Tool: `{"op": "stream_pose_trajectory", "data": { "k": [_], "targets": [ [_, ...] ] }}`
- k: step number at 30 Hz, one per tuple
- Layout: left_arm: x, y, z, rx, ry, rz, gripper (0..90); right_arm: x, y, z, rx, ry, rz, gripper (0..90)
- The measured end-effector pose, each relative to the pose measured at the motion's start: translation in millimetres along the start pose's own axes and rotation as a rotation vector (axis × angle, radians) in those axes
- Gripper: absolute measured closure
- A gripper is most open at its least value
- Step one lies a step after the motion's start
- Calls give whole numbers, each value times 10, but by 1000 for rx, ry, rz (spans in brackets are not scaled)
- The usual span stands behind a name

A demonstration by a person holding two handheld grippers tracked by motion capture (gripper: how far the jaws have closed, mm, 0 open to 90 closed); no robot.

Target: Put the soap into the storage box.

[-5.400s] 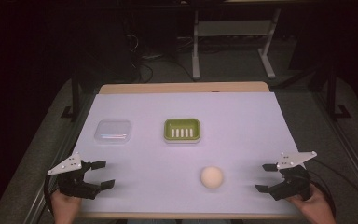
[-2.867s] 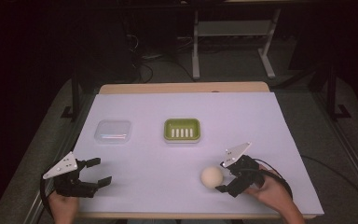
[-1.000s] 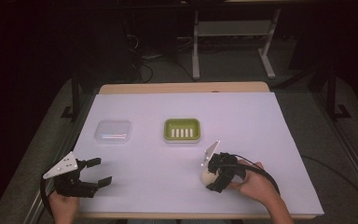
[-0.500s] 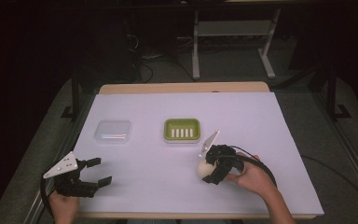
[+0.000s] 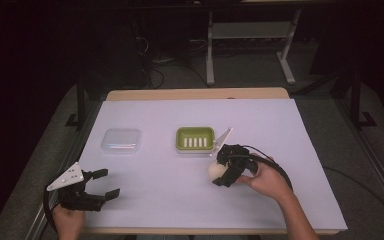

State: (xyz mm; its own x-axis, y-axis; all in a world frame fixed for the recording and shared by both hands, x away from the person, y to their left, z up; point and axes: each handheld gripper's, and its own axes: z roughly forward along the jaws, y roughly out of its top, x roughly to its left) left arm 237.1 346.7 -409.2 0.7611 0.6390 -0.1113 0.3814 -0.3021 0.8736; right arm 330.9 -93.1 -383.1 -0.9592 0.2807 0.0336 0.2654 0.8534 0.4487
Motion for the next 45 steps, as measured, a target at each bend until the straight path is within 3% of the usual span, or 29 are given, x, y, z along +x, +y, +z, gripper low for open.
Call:
{"op": "stream_pose_trajectory", "data": {
  "k": [31,45],
  "targets": [
    [0,-1,-7,-1,16,-3,132,-284,390,-77,-23,14,13,241],
    [2,1,-7,-1,15,-1,132,-410,560,-96,-63,4,0,241]
  ]
}}
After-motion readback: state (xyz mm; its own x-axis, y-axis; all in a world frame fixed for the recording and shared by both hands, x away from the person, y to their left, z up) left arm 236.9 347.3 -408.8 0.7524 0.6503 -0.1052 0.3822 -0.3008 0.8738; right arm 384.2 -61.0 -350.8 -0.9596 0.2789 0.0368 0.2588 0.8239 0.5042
